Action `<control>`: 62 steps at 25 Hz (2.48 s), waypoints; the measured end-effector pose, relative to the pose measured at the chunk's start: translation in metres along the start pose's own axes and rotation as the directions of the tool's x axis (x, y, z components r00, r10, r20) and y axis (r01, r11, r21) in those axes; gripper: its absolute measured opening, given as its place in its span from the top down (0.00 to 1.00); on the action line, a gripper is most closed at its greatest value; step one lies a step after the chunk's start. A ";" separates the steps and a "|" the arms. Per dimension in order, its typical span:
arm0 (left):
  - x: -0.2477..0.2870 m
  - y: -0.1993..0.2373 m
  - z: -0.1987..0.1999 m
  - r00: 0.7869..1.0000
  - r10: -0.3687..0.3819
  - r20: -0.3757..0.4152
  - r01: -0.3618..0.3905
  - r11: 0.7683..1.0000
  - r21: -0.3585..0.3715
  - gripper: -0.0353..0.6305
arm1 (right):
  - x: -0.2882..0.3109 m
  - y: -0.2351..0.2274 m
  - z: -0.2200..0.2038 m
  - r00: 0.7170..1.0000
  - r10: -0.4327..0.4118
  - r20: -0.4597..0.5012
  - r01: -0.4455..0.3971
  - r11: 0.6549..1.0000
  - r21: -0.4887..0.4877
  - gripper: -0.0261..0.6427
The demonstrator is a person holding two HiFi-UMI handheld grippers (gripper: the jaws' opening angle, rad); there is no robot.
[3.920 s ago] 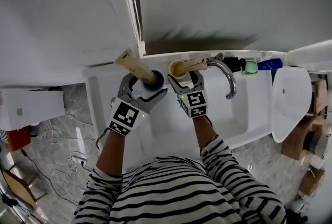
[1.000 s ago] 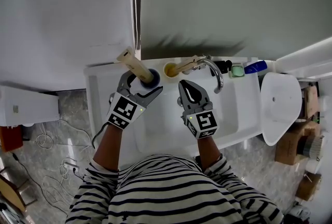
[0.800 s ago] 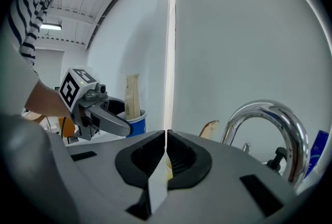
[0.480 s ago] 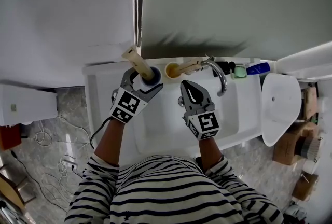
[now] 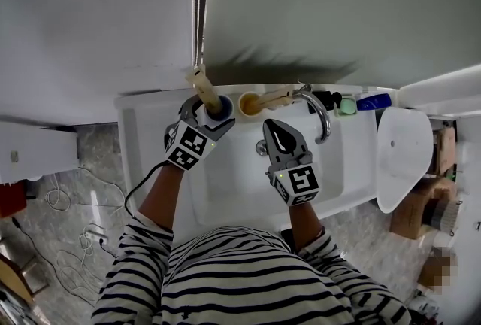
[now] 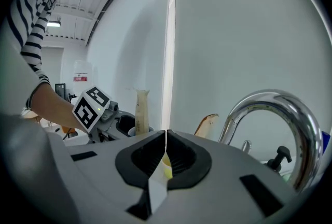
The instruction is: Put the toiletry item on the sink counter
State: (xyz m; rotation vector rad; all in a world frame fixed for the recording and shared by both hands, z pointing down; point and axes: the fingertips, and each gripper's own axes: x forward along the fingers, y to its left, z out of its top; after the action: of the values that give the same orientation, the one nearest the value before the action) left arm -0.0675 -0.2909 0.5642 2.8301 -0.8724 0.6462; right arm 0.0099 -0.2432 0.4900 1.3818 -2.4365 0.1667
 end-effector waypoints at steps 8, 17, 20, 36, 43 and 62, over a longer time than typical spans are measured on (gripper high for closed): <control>0.014 0.001 -0.012 1.000 -0.020 0.007 0.020 1.000 0.018 0.39 | 0.002 -0.001 -0.005 1.000 0.003 -0.018 -0.003 1.000 -0.003 0.94; 0.024 0.000 -0.025 0.999 -0.041 -0.007 0.041 0.998 0.040 0.39 | 0.006 0.001 -0.008 0.999 0.011 -0.030 -0.012 1.000 -0.012 0.94; 0.028 0.000 -0.030 0.999 -0.042 -0.014 0.043 0.998 0.037 0.39 | 0.008 0.002 -0.008 0.999 0.014 -0.030 -0.015 1.000 -0.013 0.94; 0.027 0.004 -0.031 0.998 -0.030 0.053 0.030 1.000 -0.006 0.39 | 0.003 0.001 -0.007 0.999 0.007 -0.034 -0.008 1.000 -0.017 0.94; 0.026 0.003 -0.031 0.998 -0.040 0.043 0.039 0.999 0.018 0.38 | 0.002 0.004 -0.005 0.999 0.009 -0.033 -0.010 1.000 -0.022 0.94; -0.020 0.008 -0.023 0.993 0.029 0.111 -0.020 0.996 -0.083 0.32 | -0.004 0.013 0.008 1.000 0.024 0.000 -0.024 0.999 -0.035 0.94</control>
State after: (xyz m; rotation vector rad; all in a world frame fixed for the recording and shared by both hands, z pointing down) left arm -0.0949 -0.2819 0.5762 2.8090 -0.9299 0.4468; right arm -0.0010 -0.2355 0.4819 1.3383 -2.4448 0.1290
